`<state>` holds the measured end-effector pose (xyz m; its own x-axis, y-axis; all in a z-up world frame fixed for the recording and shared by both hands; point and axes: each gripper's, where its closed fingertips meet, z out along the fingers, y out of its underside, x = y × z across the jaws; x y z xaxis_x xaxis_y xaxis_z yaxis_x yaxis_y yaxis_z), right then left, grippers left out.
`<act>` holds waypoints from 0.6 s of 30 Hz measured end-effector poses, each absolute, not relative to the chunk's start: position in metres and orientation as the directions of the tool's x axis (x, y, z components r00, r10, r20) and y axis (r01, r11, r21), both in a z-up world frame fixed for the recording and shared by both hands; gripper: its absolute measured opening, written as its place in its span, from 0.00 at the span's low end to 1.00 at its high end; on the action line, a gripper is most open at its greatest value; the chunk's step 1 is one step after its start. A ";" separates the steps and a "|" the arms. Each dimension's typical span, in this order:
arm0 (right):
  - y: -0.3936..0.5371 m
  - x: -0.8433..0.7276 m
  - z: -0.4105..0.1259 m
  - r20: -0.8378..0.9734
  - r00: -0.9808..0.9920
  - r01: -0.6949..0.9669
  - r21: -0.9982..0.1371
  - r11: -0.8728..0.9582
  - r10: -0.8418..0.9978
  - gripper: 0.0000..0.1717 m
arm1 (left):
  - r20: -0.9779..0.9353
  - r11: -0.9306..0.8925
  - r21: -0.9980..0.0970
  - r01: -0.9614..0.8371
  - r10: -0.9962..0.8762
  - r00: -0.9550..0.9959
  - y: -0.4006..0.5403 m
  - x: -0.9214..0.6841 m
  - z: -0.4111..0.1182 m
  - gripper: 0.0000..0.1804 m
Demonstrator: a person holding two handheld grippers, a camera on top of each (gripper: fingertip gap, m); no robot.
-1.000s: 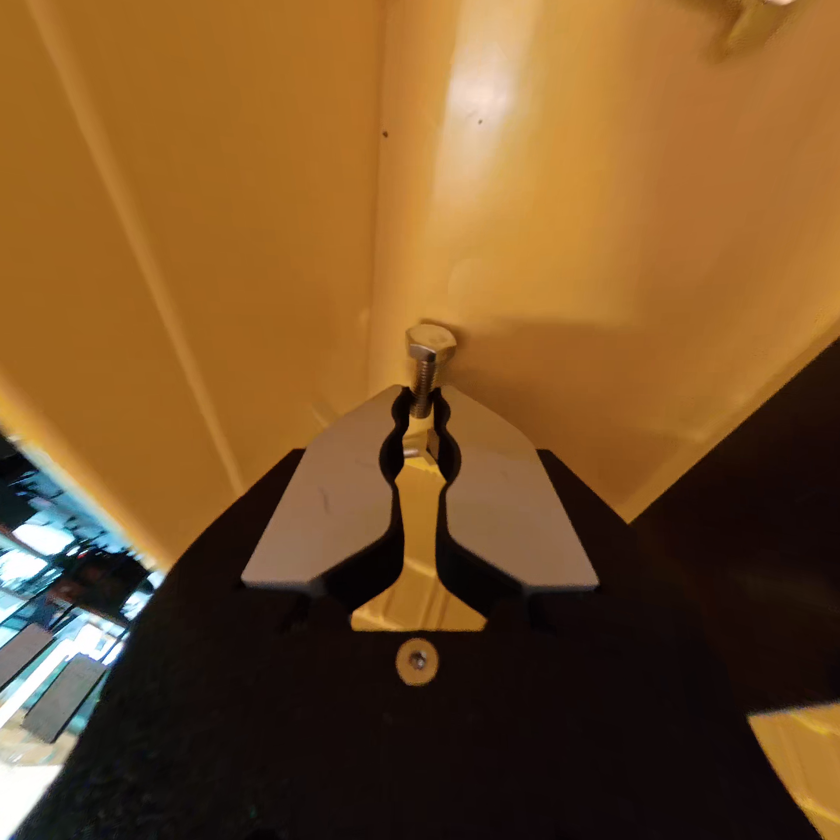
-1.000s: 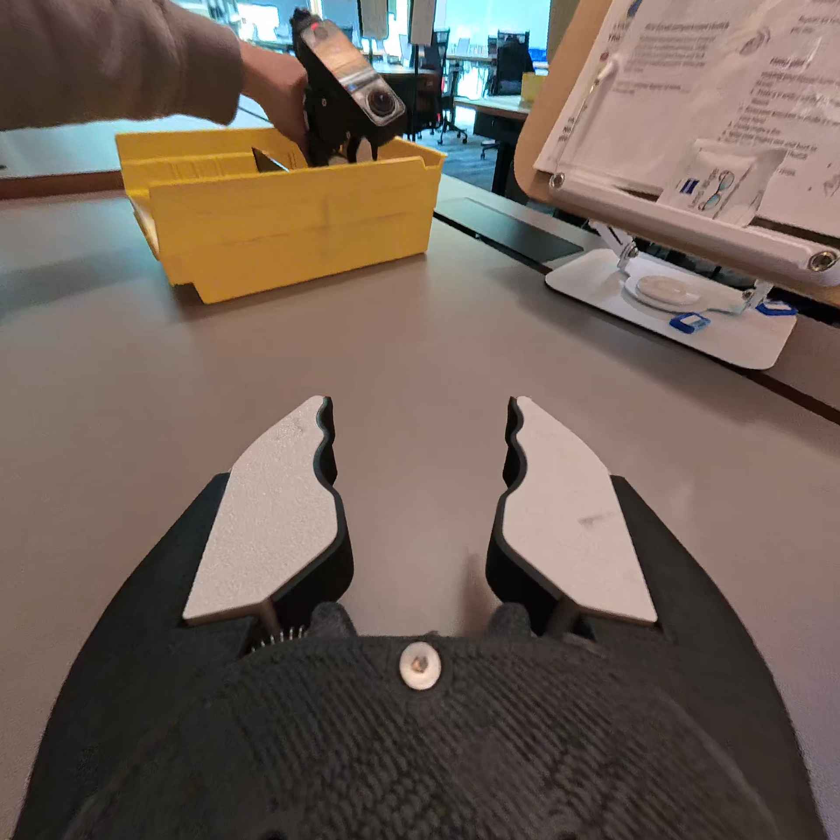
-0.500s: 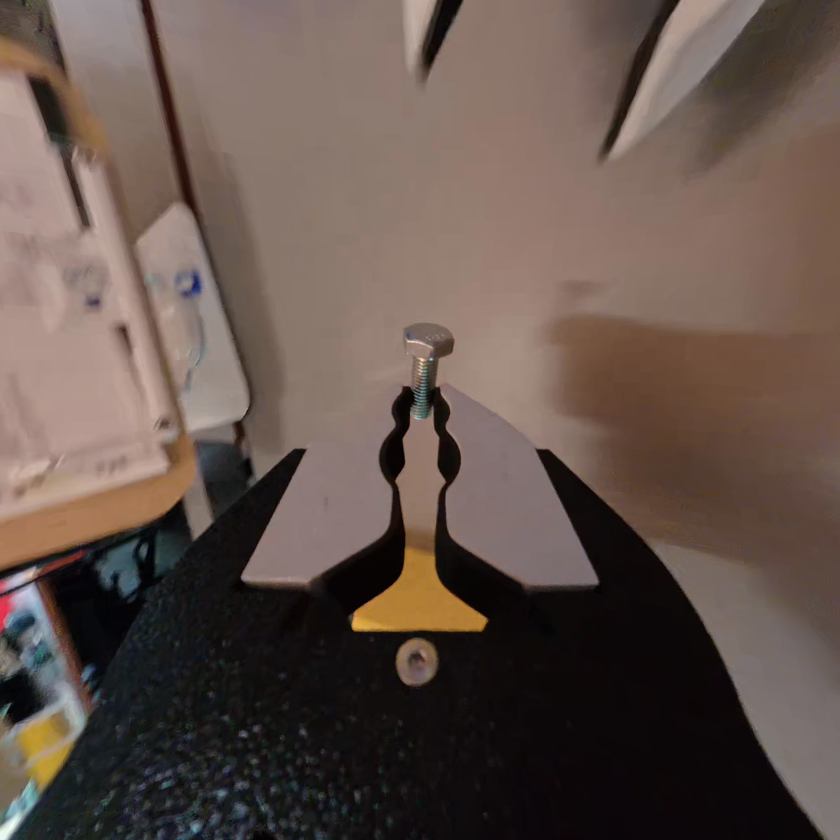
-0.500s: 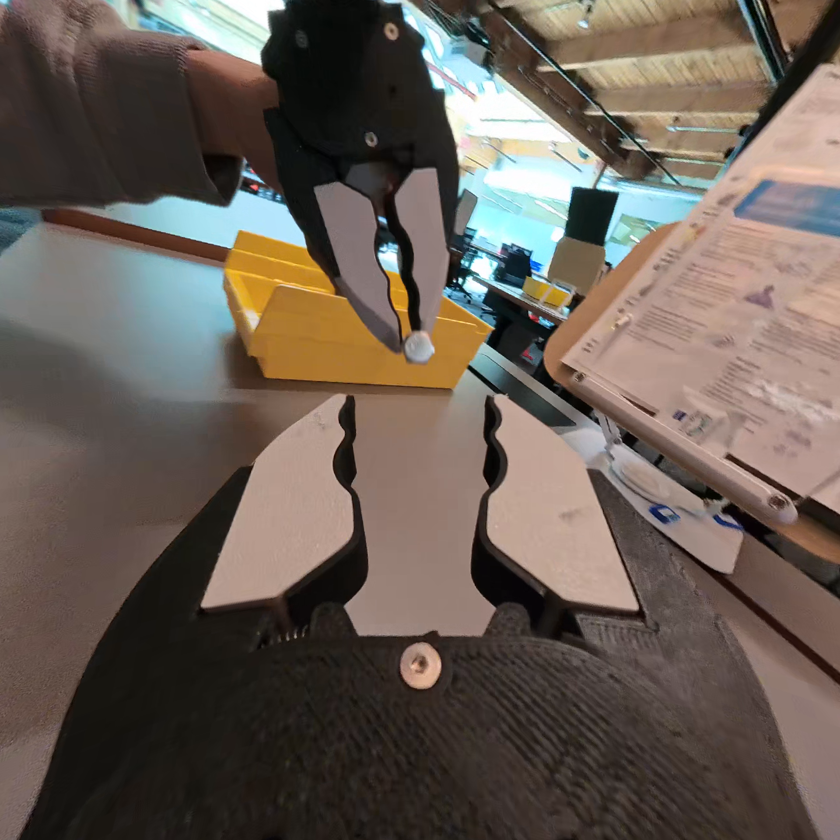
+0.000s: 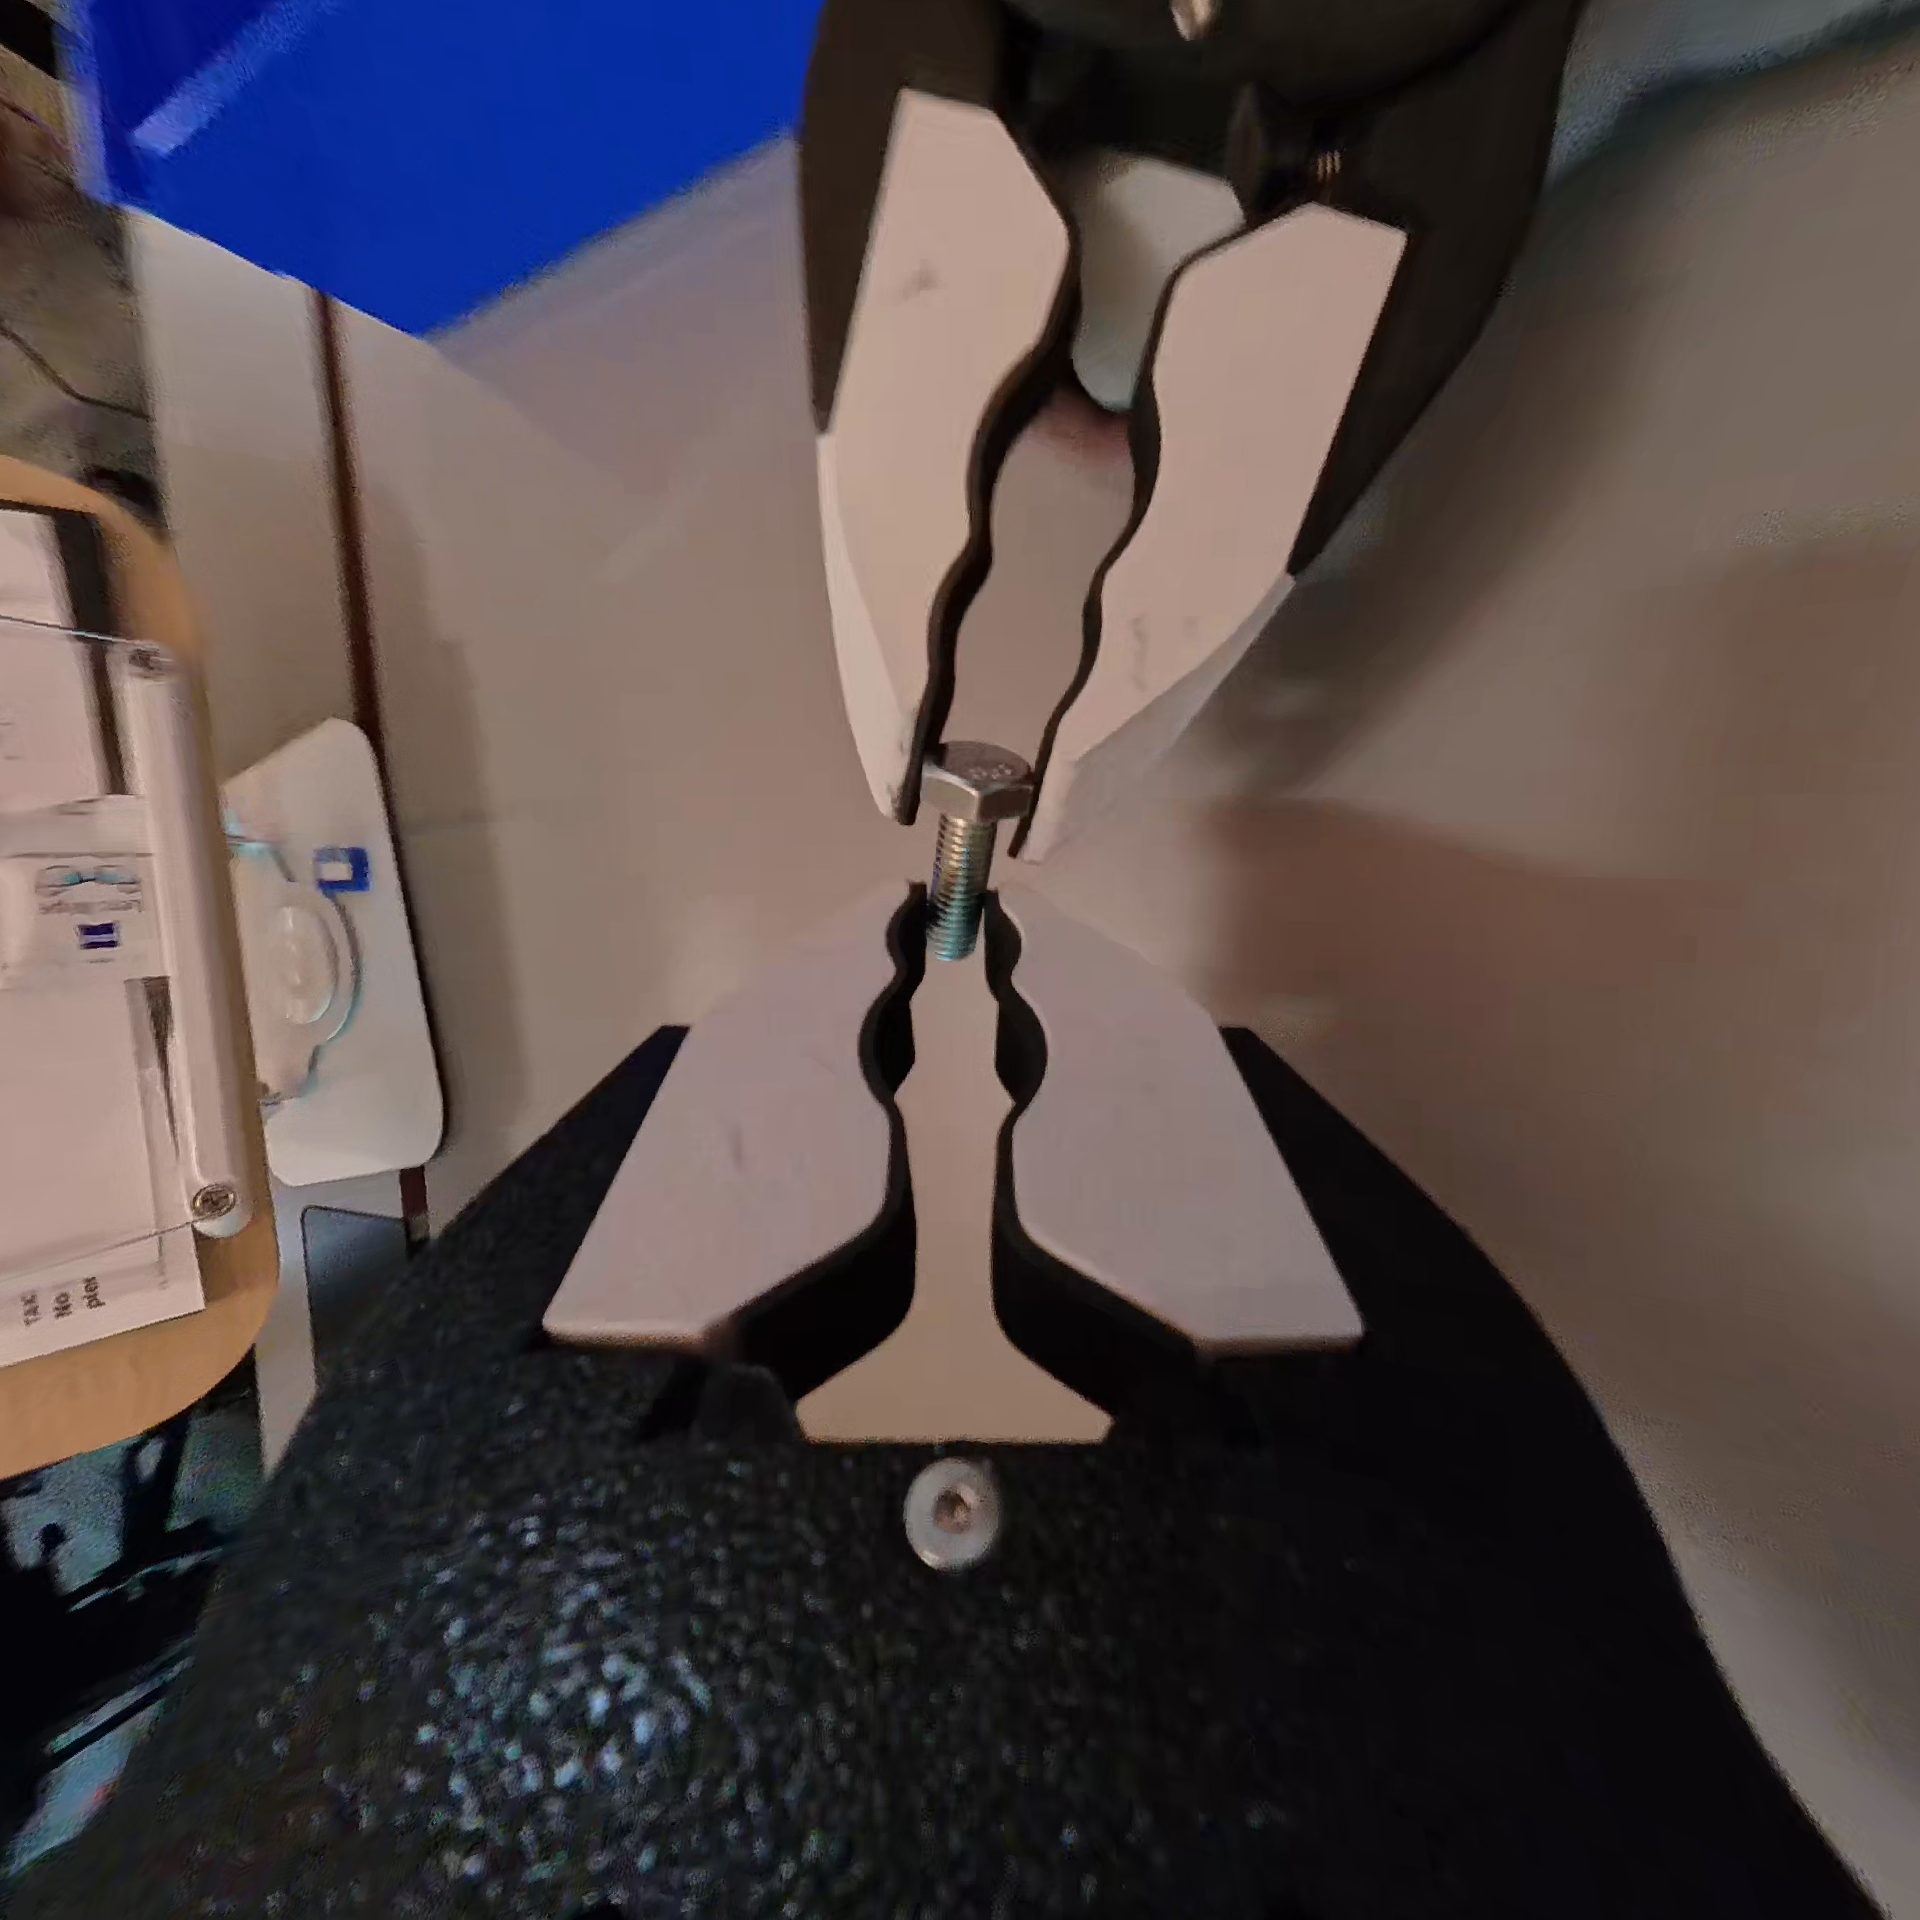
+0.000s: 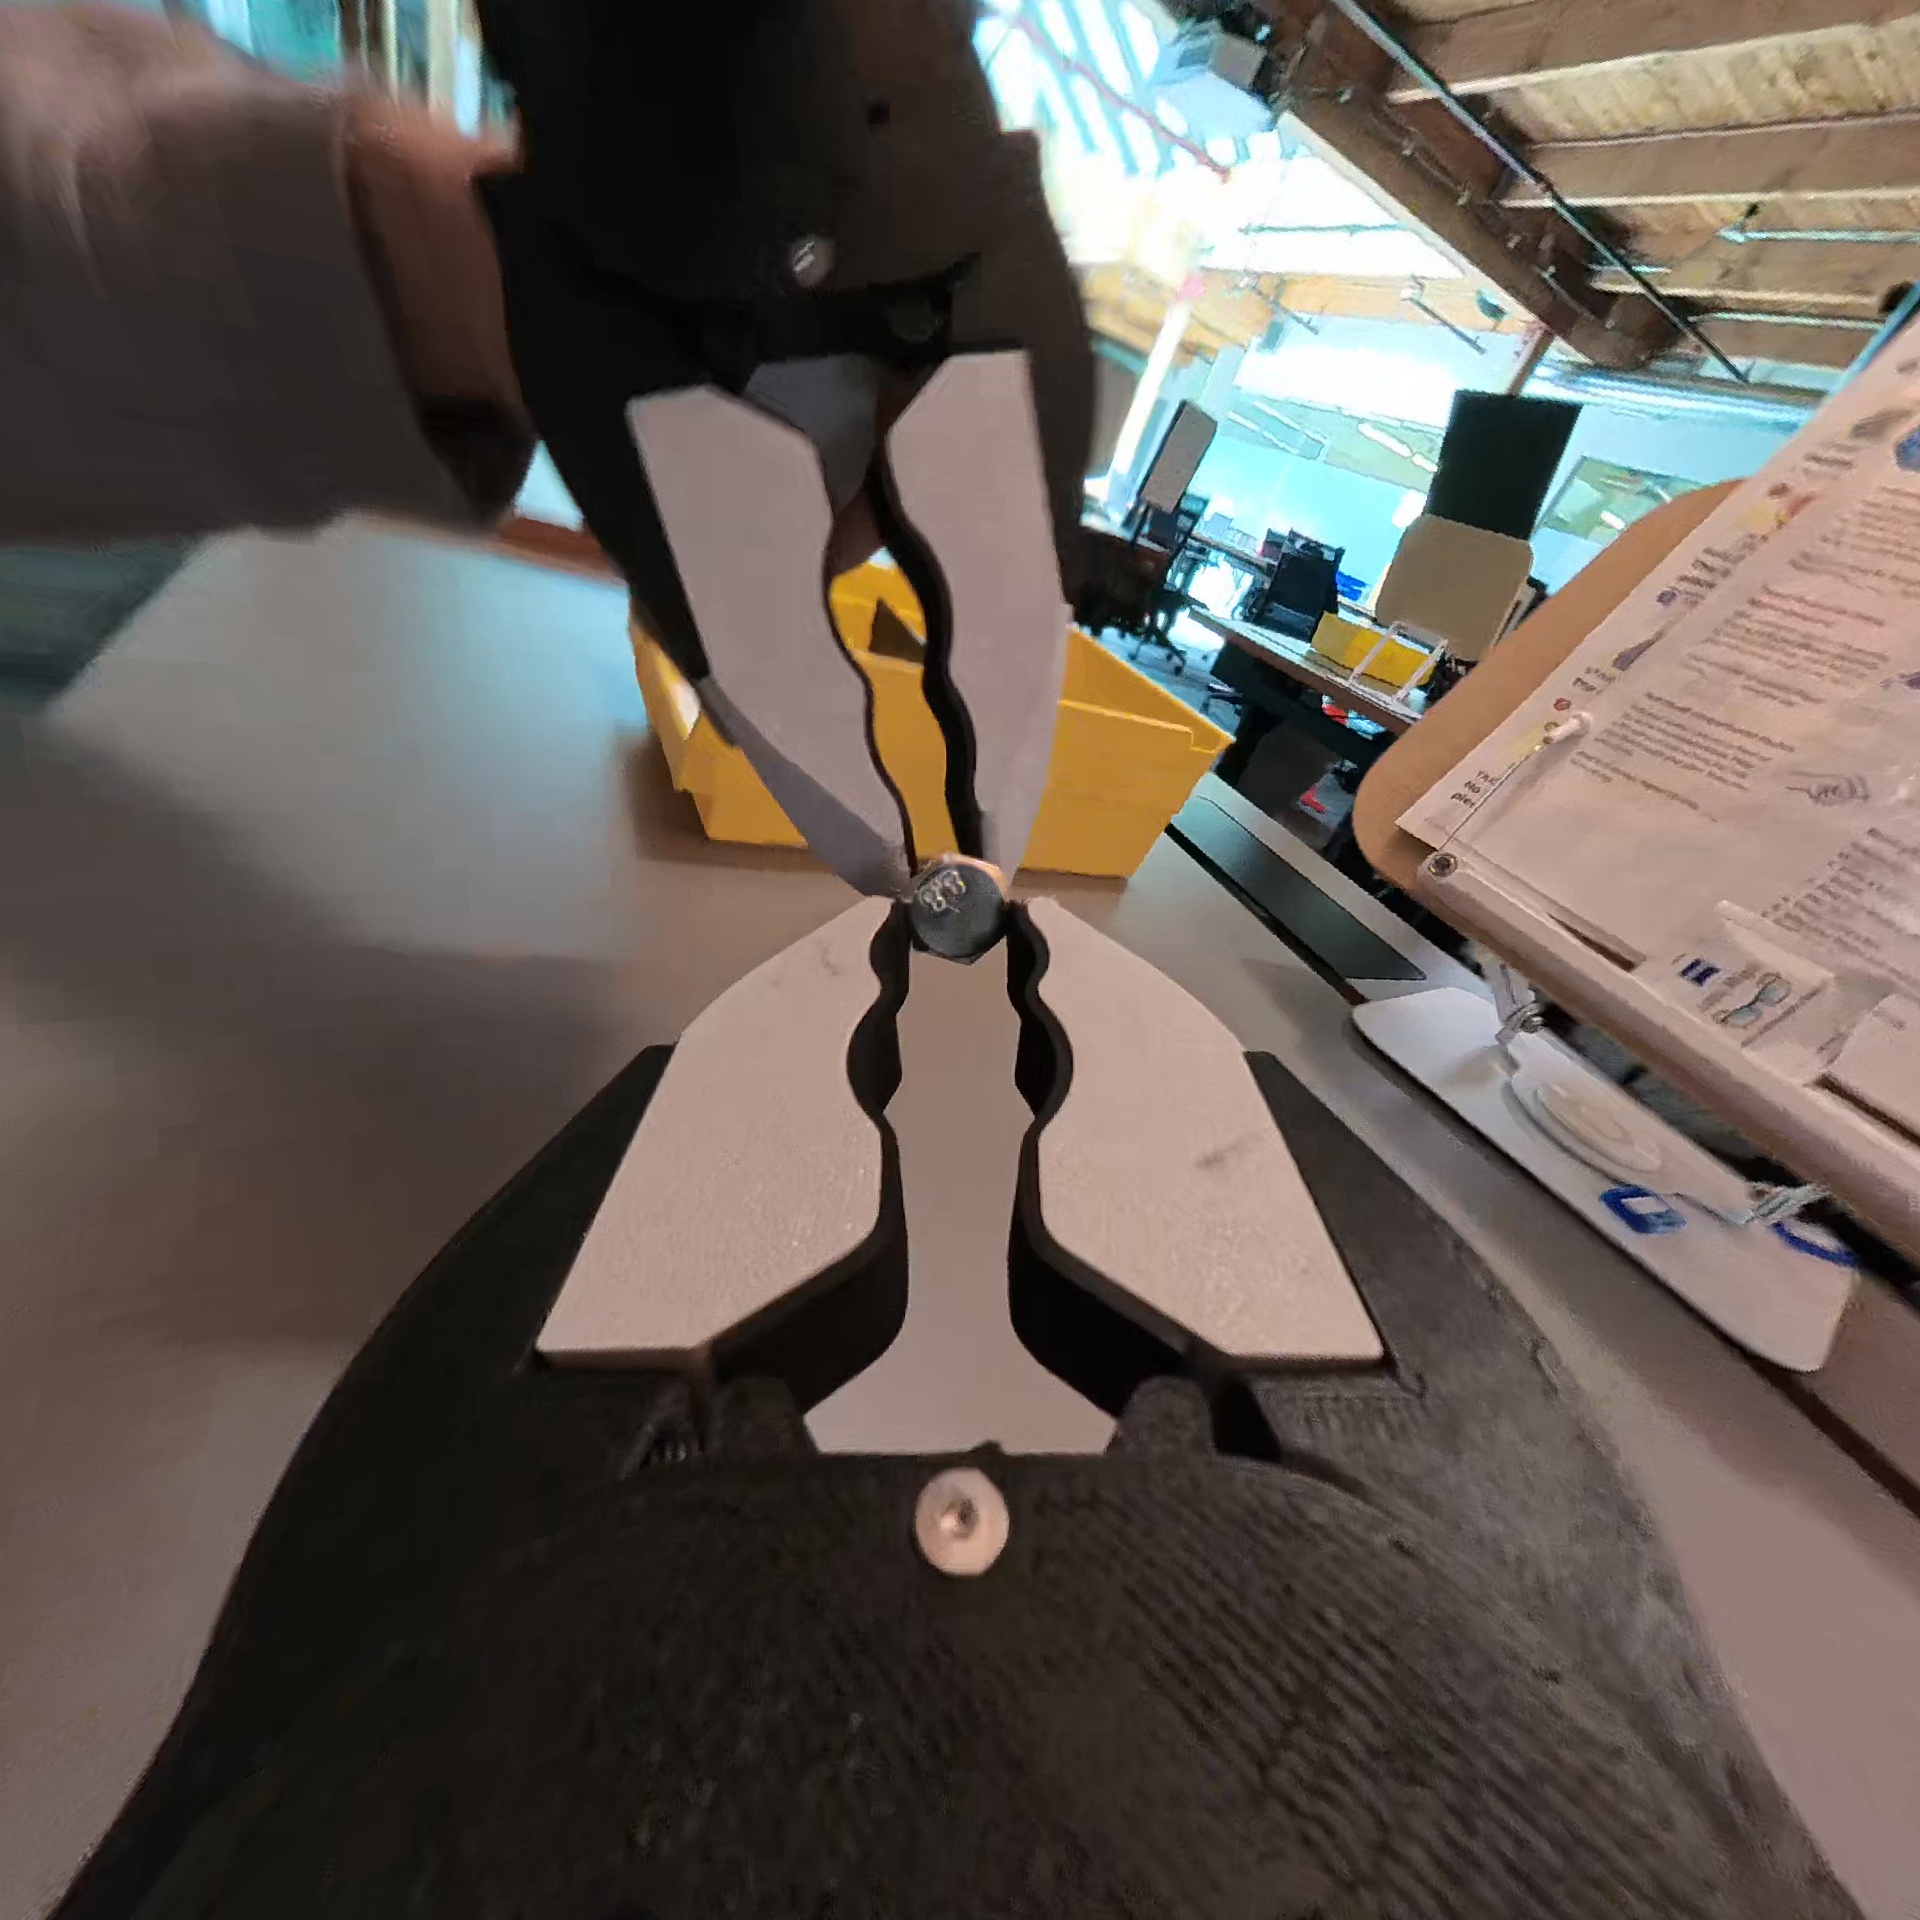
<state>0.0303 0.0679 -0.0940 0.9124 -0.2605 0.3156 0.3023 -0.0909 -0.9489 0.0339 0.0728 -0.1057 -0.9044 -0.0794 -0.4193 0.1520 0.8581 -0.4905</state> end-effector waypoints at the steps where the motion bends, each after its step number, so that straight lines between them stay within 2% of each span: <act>1: 0.066 0.030 -0.087 0.241 0.937 0.243 -0.970 -0.026 -0.252 0.10 | -0.413 0.801 -0.583 0.139 -0.144 -0.899 0.069 0.035 -0.098 0.07; 4: 0.053 0.029 -0.058 -0.026 0.986 0.015 -0.972 0.236 -0.167 0.10 | -0.234 0.462 -0.885 0.064 -0.322 -0.917 0.056 0.027 -0.067 0.14; 6: 0.046 0.025 -0.045 -0.148 0.988 -0.121 -0.928 0.351 -0.051 0.10 | -0.124 0.211 -0.977 0.038 -0.412 -0.903 0.058 0.027 -0.046 0.14; 8: 0.040 0.022 -0.035 -0.189 0.982 -0.172 -0.886 0.430 0.003 0.10 | -0.041 0.016 -0.999 0.038 -0.456 -0.889 0.062 0.026 -0.033 0.14; 10: 0.040 0.016 -0.031 -0.196 0.979 -0.198 -0.871 0.450 0.052 0.10 | -0.001 -0.107 -0.993 0.054 -0.443 -0.896 0.059 0.020 -0.026 0.14; 18: 0.042 0.013 -0.031 -0.201 0.977 -0.214 -0.861 0.462 0.077 0.10 | -0.009 -0.112 -0.992 0.060 -0.406 -0.914 0.047 0.009 -0.032 0.05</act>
<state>0.0128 0.0421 -0.0307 0.9766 0.0772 -0.2009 -0.2136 0.4618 -0.8609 0.0092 0.0466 -0.0319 -0.9139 -0.4059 -0.0091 0.0597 -0.1123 -0.9919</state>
